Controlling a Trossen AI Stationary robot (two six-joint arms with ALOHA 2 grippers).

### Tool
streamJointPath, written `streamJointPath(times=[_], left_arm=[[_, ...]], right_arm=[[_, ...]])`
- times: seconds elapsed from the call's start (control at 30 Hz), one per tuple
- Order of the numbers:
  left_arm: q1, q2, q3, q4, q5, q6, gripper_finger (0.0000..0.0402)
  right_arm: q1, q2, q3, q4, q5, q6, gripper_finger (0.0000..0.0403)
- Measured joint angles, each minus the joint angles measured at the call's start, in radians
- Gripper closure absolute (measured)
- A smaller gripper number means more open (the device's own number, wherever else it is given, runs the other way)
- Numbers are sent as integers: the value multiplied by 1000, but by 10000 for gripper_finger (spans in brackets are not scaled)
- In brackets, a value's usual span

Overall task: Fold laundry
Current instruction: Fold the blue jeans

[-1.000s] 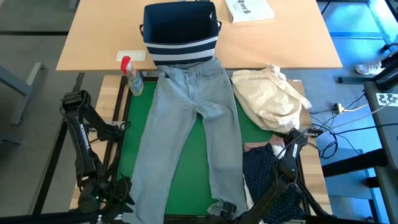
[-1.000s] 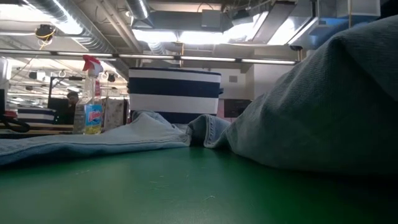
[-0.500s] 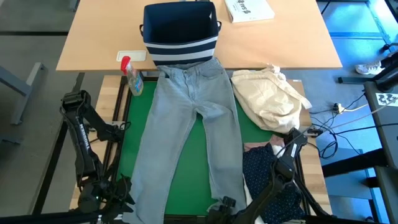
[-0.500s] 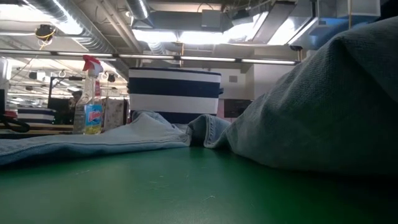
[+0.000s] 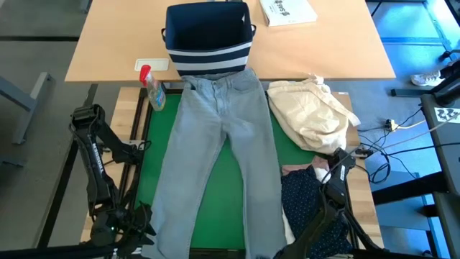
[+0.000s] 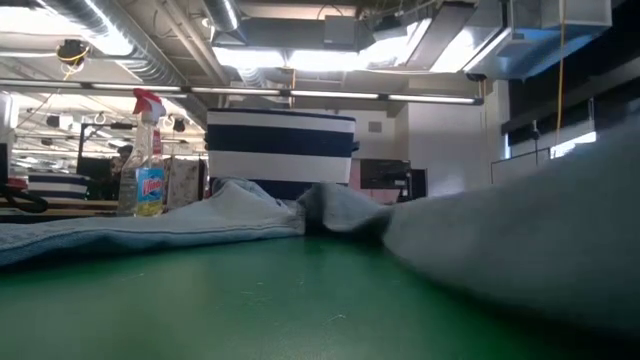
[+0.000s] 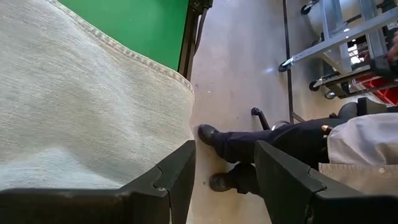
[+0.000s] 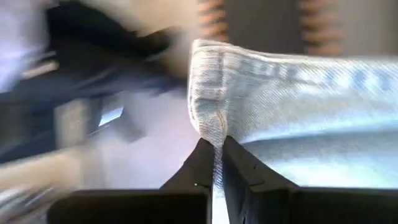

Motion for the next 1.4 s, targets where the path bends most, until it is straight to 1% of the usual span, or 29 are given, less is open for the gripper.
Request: streamJointPath(times=[0.03, 0.07, 0.13, 0.2, 0.3, 0.43, 0.57, 0.67, 0.73, 0.8, 0.87, 1.0, 1.13, 1.2, 1.27, 1.33, 1.4], left_arm=[[0, 0, 0, -2, 0, 0, 244], [0, 0, 0, -2, 0, 0, 244], [0, 0, 0, -11, 0, 0, 244], [0, 0, 0, -19, 0, 0, 244], [0, 0, 0, -35, 0, 0, 244], [0, 0, 0, -34, 0, 0, 244], [0, 0, 0, -33, 1, 0, 244], [0, -9, 0, -32, 8, 0, 244], [1, -23, 0, -29, 7, 0, 244], [9, -46, 0, -30, 4, 5, 244], [24, -76, 0, -29, -15, 26, 244], [82, -147, 0, -28, -56, 94, 244], [181, -216, 0, -28, -53, 181, 244], [243, -247, 0, -31, -40, 225, 244], [319, -278, 0, -33, -16, 275, 244], [405, -301, 0, -34, 35, 326, 244], [494, -317, 0, -36, 100, 369, 244]], right_arm=[[8, 0, -1, 66, -66, 10, 394], [18, 1, -1, 132, -109, 32, 394], [40, 15, -4, 211, -131, 79, 388], [58, 23, -6, 241, -100, 90, 377], [64, 26, -5, 227, -50, 138, 363], [49, 33, -4, 194, -48, 239, 339], [30, 36, -5, 199, -124, 244, 295], [11, 3, -5, 179, -190, 226, 261], [-10, -33, -5, 163, -198, 205, 241], [-43, -81, -5, 133, -188, 167, 226], [-78, -132, -3, 82, -154, 110, 217], [-151, -212, -2, -104, -50, -46, 214], [-232, -259, -3, -338, 12, -220, 224], [-270, -275, -3, -464, 41, -315, 229], [-305, -283, -3, -575, 93, -413, 234], [-341, -286, -4, -663, 159, -513, 238], [-378, -294, -4, -717, 249, -586, 242]])
